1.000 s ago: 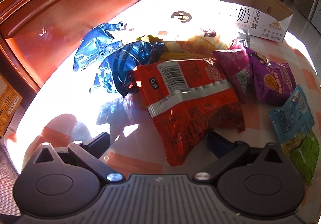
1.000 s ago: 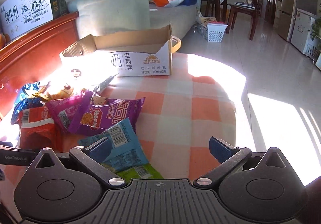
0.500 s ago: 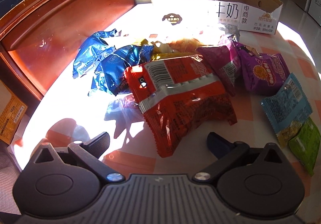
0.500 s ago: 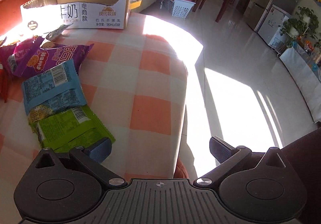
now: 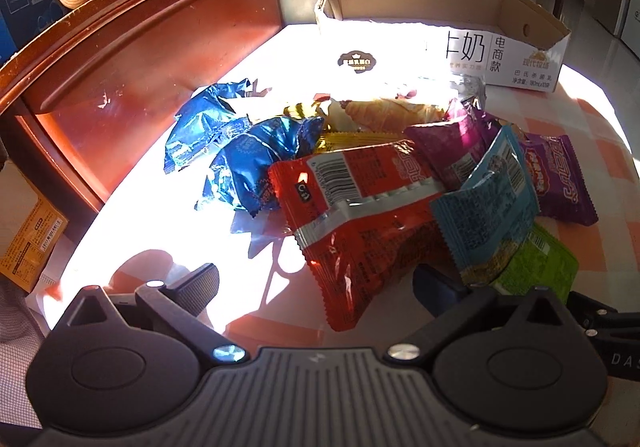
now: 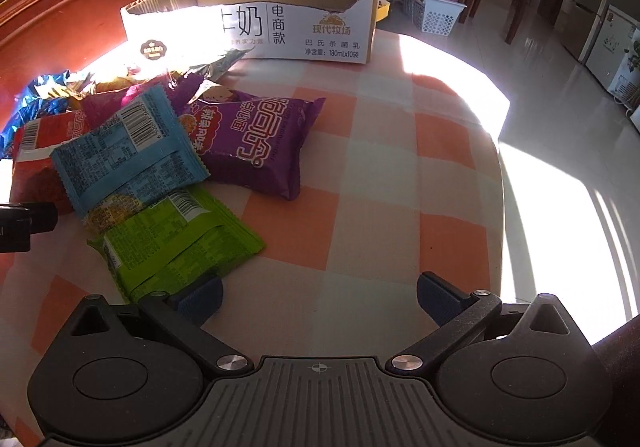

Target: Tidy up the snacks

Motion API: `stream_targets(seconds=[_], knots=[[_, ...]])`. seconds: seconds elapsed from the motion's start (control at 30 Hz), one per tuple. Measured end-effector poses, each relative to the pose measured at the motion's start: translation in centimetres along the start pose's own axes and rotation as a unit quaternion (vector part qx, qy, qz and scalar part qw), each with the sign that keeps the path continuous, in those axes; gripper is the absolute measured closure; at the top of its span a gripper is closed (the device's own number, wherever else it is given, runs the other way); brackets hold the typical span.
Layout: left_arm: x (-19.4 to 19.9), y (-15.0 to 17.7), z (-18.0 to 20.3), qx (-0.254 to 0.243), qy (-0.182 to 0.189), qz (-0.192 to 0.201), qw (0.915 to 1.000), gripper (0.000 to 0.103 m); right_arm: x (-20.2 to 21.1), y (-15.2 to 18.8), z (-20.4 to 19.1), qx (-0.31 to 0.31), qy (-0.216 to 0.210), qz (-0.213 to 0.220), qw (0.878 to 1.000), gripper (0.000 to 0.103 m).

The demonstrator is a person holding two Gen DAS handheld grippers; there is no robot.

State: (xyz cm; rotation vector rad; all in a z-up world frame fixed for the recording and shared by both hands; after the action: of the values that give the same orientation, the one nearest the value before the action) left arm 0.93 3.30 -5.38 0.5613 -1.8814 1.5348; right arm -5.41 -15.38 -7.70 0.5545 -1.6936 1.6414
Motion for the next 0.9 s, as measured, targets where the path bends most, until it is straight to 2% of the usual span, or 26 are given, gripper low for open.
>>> stream_targets(seconds=[0.17, 0.3, 0.5, 0.7, 0.9], knots=[[1.1, -0.9, -0.4, 0.011, -0.004, 0.016, 0.9998, 0.001, 1.2, -1.3, -0.4, 0.021, 0.019, 0.006, 1.0, 0.0], [1.7, -1.3, 0.1, 0.012, 0.02, 0.009, 0.9997, 0.001, 1.9, -2.3, -0.7, 0.022, 0.016, 0.012, 1.0, 0.0], [2.9, -2.4, 1.5, -0.038, 0.036, 0.018, 0.9985, 0.001, 2.9, -4.6, 0.6, 0.017, 0.018, 0.007, 1.0, 0.0], [3.5, -4.2, 2.1, -0.08, 0.047, 0.023, 0.9954, 0.001, 3.0, -6.5, 1.0, 0.005, 0.002, 0.002, 1.0, 0.0], [3.2, -6.1, 1.8, -0.062, 0.063, 0.019, 0.9959, 0.001, 1.8, -8.3, -0.2, 0.018, -0.007, -0.013, 1.0, 0.0]])
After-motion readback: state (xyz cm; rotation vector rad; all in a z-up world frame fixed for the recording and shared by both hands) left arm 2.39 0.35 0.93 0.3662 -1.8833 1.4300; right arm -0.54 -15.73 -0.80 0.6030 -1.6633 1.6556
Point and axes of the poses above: each gripper's, at about its wrist camera, not at the fingertips, and x roughly against the way its jaws point, z to its right, y to its underside, the point moved 6 cm from there along -x, roughly the way its jaws point, and after that the axes turned 9 degrees about z, right-handed, at the moved point
